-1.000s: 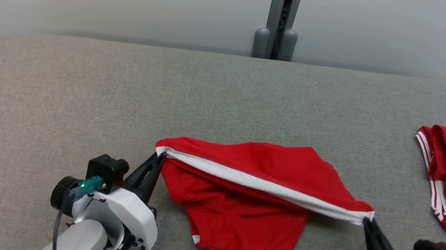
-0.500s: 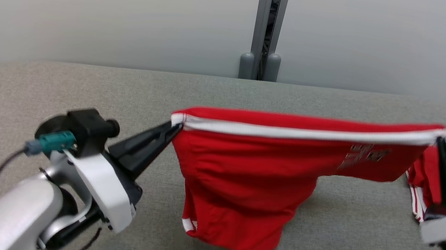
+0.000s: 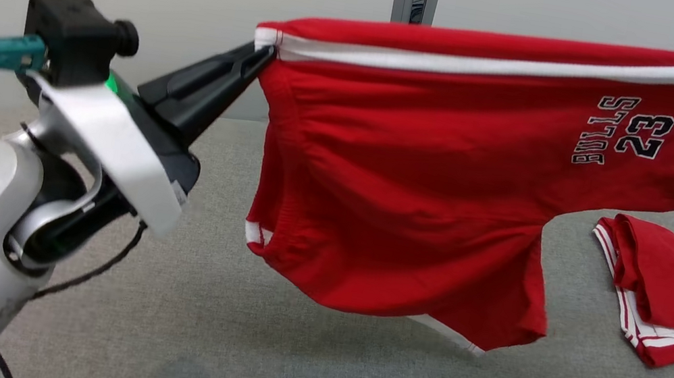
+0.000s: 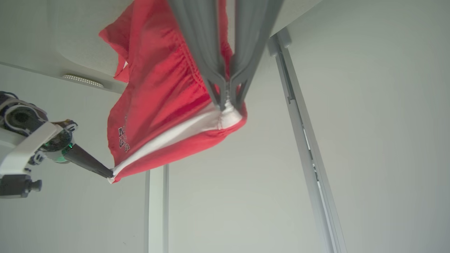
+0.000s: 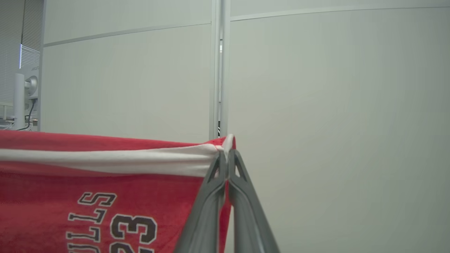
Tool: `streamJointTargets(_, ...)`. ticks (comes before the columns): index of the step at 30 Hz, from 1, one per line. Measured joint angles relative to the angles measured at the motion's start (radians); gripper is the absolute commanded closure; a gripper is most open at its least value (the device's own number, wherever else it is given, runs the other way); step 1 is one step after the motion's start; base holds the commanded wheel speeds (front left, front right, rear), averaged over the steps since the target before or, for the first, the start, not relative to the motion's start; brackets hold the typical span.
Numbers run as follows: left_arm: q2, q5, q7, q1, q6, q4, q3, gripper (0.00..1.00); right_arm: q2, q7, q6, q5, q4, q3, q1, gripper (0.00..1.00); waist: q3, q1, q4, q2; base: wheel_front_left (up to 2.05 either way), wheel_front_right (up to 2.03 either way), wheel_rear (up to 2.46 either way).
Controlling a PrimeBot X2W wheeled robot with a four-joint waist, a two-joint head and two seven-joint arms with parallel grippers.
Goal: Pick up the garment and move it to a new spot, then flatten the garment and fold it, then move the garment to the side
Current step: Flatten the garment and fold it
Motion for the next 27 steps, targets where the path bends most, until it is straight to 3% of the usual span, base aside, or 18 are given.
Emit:
streamJointTargets(4,0.000,0.020,0.003,-0.079,-0.003,0.087,-0.034,1.00,0.005,0.017,0.000,-0.001,0.053,0.046,-0.070,1.00,0.014,0.0000,-0.001,0.0000,0.00,0.00,0.00)
streamJointTargets(9,-0.029,0.090,-0.077,-0.191,-0.003,0.243,-0.104,1.00,0.059,0.025,0.000,-0.004,0.198,0.119,-0.203,1.00,0.051,0.0000,-0.009,0.0000,0.00,0.00,0.00)
streamJointTargets(14,-0.066,0.183,-0.207,-0.367,-0.003,0.412,-0.160,1.00,0.110,0.018,0.000,-0.026,0.341,0.196,-0.403,1.00,0.123,0.0000,-0.014,0.0000,0.00,0.00,0.00)
streamJointTargets(17,-0.100,0.282,-0.338,-0.541,-0.003,0.569,-0.169,1.00,0.146,0.009,0.000,-0.047,0.453,0.225,-0.589,1.00,0.214,0.0000,-0.017,0.0000,0.00,0.00,0.00)
streamJointTargets(22,-0.127,0.373,-0.427,-0.701,-0.002,0.710,-0.171,1.00,0.193,0.005,0.000,-0.067,0.567,0.189,-0.758,1.00,0.318,0.0000,-0.024,0.0000,0.00,0.00,0.00)
streamJointTargets(27,-0.165,0.477,-0.454,-0.881,0.037,0.778,-0.125,1.00,0.221,0.002,0.000,-0.183,0.557,0.056,-0.919,1.00,0.457,0.0000,-0.034,0.0000,0.00,0.00,0.00)
